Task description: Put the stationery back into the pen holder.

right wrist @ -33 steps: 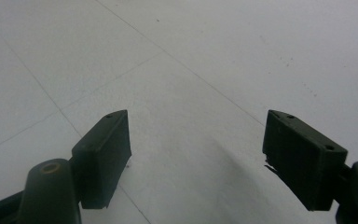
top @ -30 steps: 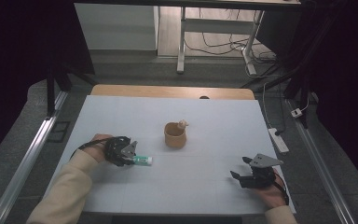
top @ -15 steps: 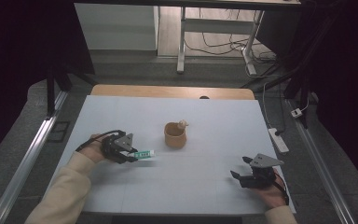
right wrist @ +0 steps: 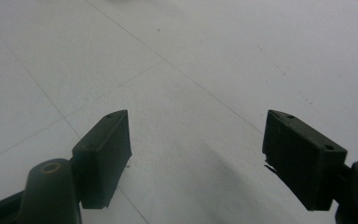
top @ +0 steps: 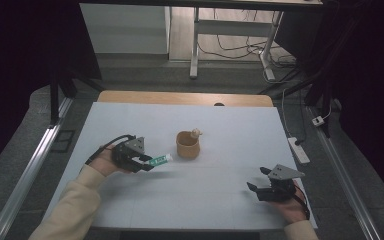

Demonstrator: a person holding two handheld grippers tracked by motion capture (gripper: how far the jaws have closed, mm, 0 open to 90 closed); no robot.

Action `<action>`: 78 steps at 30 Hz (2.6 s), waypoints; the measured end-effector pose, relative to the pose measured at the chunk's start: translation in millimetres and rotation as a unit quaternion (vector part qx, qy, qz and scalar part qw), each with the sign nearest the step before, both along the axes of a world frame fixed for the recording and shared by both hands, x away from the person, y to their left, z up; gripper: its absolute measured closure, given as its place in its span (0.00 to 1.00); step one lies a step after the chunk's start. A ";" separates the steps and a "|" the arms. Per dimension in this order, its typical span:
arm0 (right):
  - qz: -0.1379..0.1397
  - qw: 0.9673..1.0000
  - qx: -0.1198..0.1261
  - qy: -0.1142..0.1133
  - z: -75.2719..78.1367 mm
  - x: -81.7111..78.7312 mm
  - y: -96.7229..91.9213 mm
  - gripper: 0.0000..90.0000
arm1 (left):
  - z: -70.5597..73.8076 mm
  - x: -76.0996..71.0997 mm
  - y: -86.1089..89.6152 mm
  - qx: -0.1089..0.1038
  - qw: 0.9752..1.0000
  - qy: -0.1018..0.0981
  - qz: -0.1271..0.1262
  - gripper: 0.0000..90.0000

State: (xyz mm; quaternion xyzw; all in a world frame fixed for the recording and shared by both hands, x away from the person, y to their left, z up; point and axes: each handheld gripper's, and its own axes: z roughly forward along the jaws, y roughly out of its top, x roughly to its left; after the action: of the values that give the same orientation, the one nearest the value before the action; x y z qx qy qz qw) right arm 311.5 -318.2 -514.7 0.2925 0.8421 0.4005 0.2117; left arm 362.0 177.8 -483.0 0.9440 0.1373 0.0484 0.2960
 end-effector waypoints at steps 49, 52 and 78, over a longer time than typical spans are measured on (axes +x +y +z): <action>0.087 0.996 -0.012 -0.025 21.2 -4.0 76.3 0.26 | 5.9 -5.3 -103.8 0.013 0.999 0.035 0.006 0.72; 0.096 0.995 -0.013 -0.026 25.1 -3.2 83.4 0.26 | 4.4 -5.3 -110.2 0.016 0.999 0.037 0.003 0.72; 0.211 0.970 -0.120 -0.024 35.7 13.4 165.4 0.37 | -5.5 -6.7 -133.8 0.036 0.997 0.058 -0.021 0.72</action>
State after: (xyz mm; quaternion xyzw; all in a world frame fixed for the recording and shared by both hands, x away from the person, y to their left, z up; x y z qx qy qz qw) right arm 324.8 -152.8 -479.0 0.0713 0.9215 0.3388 0.1761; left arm 355.2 44.0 -488.5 0.9579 0.1327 -0.0080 0.2546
